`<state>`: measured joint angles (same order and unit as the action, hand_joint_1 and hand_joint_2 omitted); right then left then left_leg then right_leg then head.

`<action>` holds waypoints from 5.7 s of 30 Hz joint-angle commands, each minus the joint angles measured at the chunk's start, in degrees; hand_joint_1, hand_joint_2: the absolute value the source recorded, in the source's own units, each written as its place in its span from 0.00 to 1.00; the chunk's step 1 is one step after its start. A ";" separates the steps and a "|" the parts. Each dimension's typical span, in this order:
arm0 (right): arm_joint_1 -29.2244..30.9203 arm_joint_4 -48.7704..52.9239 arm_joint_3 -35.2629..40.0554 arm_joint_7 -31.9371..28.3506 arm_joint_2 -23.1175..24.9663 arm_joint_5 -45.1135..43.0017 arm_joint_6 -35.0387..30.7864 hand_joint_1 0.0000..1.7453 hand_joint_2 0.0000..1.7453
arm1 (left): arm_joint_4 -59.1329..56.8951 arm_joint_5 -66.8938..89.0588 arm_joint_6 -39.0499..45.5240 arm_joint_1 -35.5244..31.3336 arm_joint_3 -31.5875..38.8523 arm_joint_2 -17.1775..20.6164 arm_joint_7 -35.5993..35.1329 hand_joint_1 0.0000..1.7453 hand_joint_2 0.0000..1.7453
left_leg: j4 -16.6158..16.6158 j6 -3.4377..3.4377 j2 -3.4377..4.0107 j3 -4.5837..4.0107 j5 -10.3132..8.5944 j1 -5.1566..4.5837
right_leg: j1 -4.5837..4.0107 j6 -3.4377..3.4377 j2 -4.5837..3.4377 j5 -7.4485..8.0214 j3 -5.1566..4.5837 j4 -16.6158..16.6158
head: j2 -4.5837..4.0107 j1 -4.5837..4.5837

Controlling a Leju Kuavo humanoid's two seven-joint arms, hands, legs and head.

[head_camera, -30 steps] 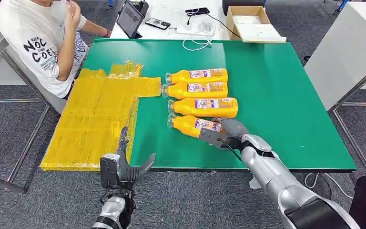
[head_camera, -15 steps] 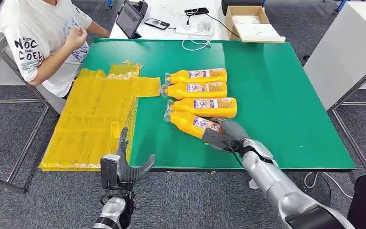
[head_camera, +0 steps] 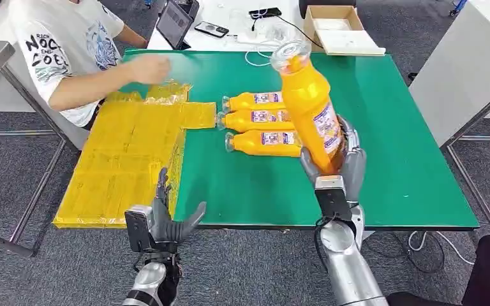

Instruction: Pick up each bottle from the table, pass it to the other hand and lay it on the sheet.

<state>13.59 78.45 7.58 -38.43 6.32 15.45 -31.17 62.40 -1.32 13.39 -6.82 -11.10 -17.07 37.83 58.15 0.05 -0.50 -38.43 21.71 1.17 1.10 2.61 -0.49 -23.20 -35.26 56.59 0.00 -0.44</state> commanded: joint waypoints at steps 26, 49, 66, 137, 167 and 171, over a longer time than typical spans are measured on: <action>2.03 -27.95 13.11 -1.51 5.96 11.90 3.43 1.00 1.00 | 8.38 -13.34 -21.63 -0.97 -8.79 2.00 -8.58 0.00 1.00 | -0.10 0.01 0.24 0.55 0.21 0.07 | -0.17 -0.19 -0.13 -0.13 0.49 -0.10 | 0.00 0.00; 7.68 -37.21 21.02 0.14 10.60 15.06 1.10 1.00 1.00 | 3.70 -13.67 -23.48 -3.18 -11.73 1.51 -10.61 0.00 1.00 | -0.02 0.03 0.09 0.28 0.13 0.02 | -0.10 -0.13 0.01 -0.14 0.24 0.01 | 0.00 -0.02; 3.93 -35.64 28.18 0.46 9.47 14.91 4.55 1.00 1.00 | 2.85 -10.28 -18.28 -3.78 -10.70 1.04 -8.72 0.00 1.00 | -0.04 0.00 0.02 0.26 0.13 0.06 | -0.14 -0.12 0.07 -0.14 0.26 -0.03 | 0.00 -0.02; -0.54 -5.13 19.73 -1.57 6.29 -2.58 4.13 0.00 0.00 | -21.42 42.02 26.61 -28.34 15.25 6.20 1.37 1.00 1.00 | -0.05 0.02 0.16 0.36 0.14 0.04 | -0.12 -0.16 -0.02 -0.13 0.29 0.00 | 0.00 -0.02; -0.56 -1.90 17.90 -1.57 6.40 -7.86 4.21 0.00 0.00 | -47.64 86.44 11.31 -35.10 15.76 14.66 -24.93 1.00 1.00 | -0.05 -0.03 0.24 0.10 0.05 0.07 | -0.12 -0.10 -0.10 -0.06 0.00 0.00 | 0.00 -0.04; -0.56 -1.90 17.90 -1.57 6.40 -7.86 4.21 0.00 0.00 | -47.64 86.44 11.31 -35.10 15.76 14.66 -24.93 1.00 1.00 | -0.05 -0.03 0.24 0.10 0.05 0.07 | -0.12 -0.10 -0.10 -0.06 0.00 0.00 | 0.00 -0.04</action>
<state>11.67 80.35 26.73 -40.11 13.46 7.30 -28.00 21.70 85.79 28.96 -39.45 5.88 -3.48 12.57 58.14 -0.01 -0.29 -38.57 21.69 1.25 1.00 2.60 -0.62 -23.20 -35.49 56.64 0.00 -0.48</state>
